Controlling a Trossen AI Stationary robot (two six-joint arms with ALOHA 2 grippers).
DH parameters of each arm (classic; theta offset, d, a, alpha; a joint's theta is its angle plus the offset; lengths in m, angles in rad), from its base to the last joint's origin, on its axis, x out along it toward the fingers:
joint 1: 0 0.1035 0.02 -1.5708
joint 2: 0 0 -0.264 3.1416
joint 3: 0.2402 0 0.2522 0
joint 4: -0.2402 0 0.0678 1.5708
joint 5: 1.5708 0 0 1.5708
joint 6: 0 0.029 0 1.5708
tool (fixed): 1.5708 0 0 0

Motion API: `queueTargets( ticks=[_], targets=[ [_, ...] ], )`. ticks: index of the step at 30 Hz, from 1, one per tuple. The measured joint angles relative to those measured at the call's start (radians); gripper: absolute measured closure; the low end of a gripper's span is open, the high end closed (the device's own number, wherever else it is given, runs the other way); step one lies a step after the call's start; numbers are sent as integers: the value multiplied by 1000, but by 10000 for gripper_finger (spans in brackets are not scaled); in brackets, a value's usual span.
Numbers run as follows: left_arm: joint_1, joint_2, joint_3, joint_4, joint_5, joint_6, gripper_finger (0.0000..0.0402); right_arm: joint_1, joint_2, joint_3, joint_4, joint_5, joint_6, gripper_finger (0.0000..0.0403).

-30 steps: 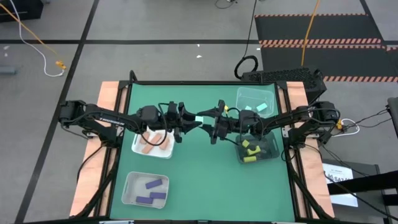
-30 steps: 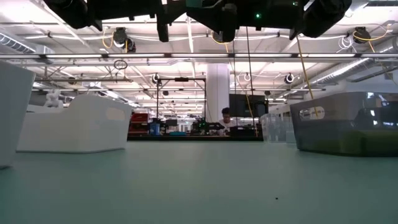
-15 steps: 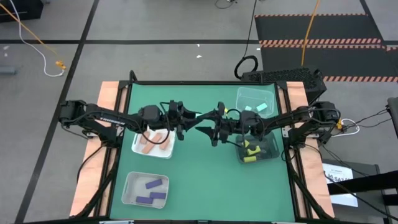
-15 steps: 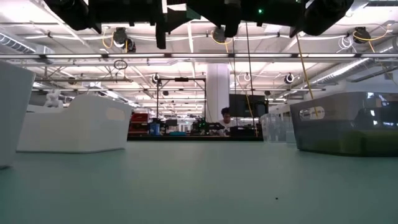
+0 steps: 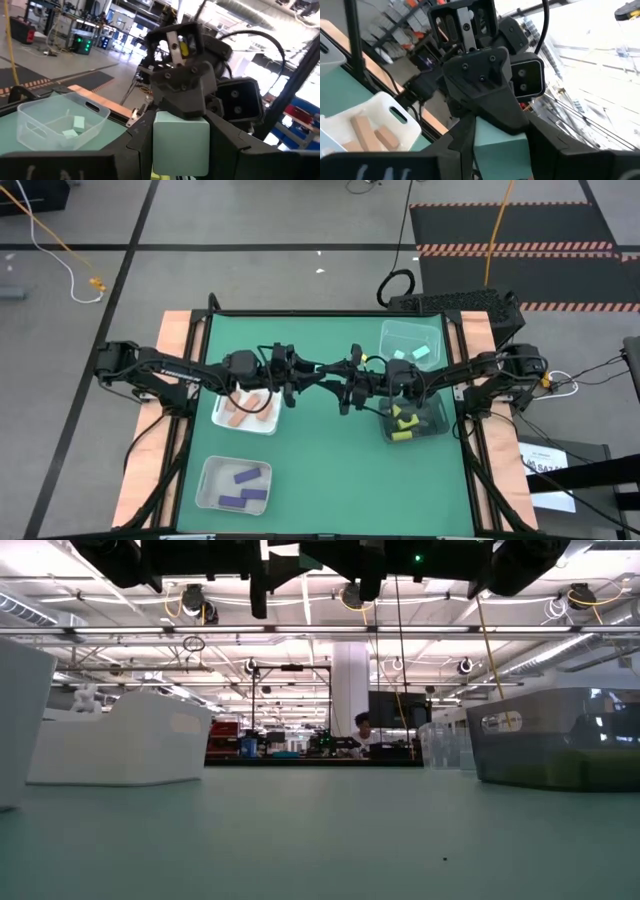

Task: Sort & place blocks by color
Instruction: Put the blue block into the transparent bin

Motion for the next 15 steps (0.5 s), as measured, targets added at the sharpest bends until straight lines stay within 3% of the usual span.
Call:
queueTargets(
  ticks=[5,10,15],
  targets=[
    [0,0,0,-2,-1,-9,265,0,0,0,-8,18,0,285],
    [1,0,0,-7,3,-13,203,6,0,0,-22,45,37,285],
    [16,0,0,-15,-4,-14,161,5,-10,1,-99,162,39,285]
  ],
)
